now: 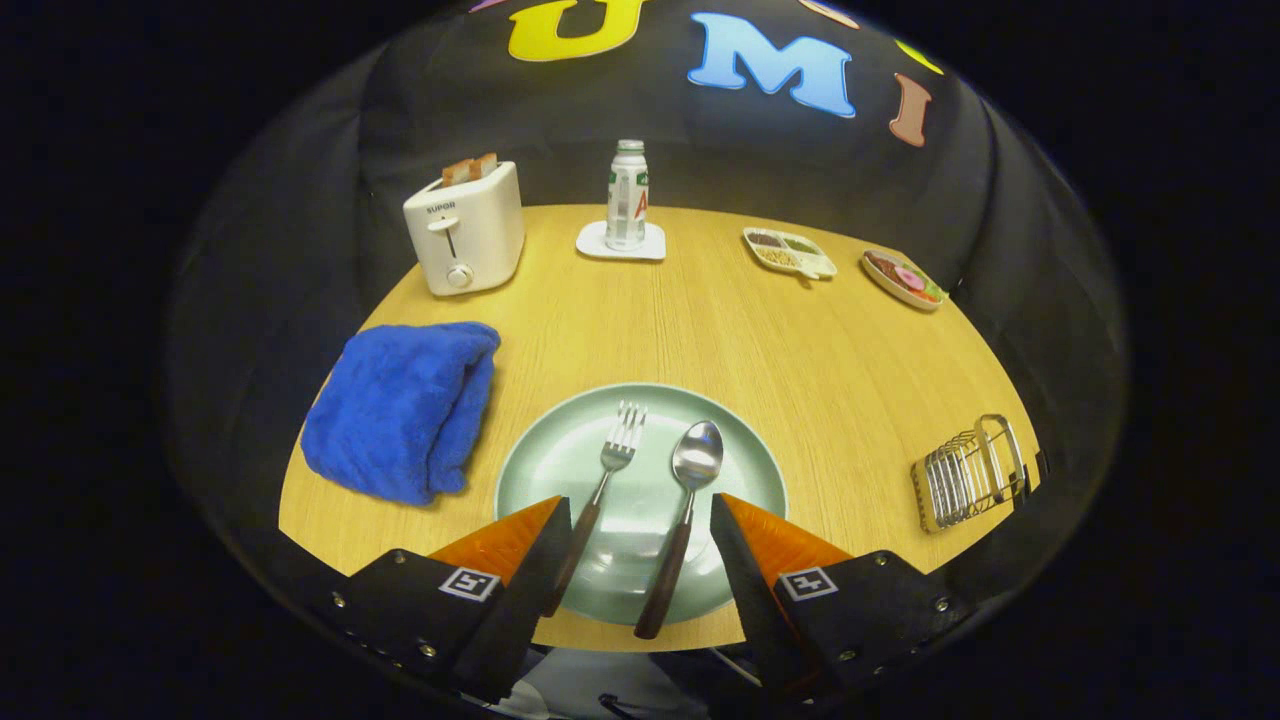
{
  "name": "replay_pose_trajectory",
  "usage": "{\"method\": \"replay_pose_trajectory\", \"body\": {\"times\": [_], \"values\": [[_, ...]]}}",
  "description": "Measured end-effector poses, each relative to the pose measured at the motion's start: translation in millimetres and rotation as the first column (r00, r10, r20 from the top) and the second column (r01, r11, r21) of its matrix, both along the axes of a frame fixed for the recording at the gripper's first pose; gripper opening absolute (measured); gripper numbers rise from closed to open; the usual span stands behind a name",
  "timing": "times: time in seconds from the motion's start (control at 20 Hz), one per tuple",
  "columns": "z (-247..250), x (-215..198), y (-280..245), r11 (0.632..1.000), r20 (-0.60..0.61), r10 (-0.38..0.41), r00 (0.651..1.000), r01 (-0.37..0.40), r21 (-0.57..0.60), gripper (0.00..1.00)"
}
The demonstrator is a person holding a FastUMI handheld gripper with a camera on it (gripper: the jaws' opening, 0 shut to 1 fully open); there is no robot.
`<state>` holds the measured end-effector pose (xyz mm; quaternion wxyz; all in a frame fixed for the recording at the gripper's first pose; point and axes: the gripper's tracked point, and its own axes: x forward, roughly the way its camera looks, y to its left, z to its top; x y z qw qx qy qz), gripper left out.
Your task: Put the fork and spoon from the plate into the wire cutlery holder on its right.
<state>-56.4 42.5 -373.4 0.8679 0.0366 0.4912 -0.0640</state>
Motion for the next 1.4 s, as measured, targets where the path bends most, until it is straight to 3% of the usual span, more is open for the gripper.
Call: {"method": "replay_pose_trajectory", "body": {"times": [0.25, 0.3, 0.45, 0.55, 0.65, 0.7, 0.8, 0.9, 1.05, 1.4], "values": [[-32, -12, -3, 1.000, -0.098, -0.022, 0.995, 0.024, 0.016, 0.82], [-38, -14, -3, 0.999, -0.117, -0.028, 0.993, 0.030, 0.021, 0.76], [-49, -22, -4, 0.999, -0.173, -0.036, 0.984, 0.042, 0.029, 0.76], [-51, -22, -2, 0.998, -0.170, -0.038, 0.985, 0.046, 0.043, 0.52], [-51, -21, -1, 0.998, -0.182, -0.034, 0.983, 0.044, 0.048, 0.43], [-55, -24, -4, 0.998, -0.198, -0.038, 0.979, 0.047, 0.040, 0.27], [-48, -25, -8, 0.998, -0.219, -0.062, 0.974, 0.065, 0.007, 0.27], [-54, -17, -2, 1.000, -0.215, -0.018, 0.977, 0.019, 0.001, 0.06], [-51, -18, -2, 1.000, -0.208, 0.010, 0.978, -0.014, -0.018, 0.06], [-8, -9, -24, 0.998, -0.085, -0.056, 0.995, 0.052, -0.042, 0.06]]}}
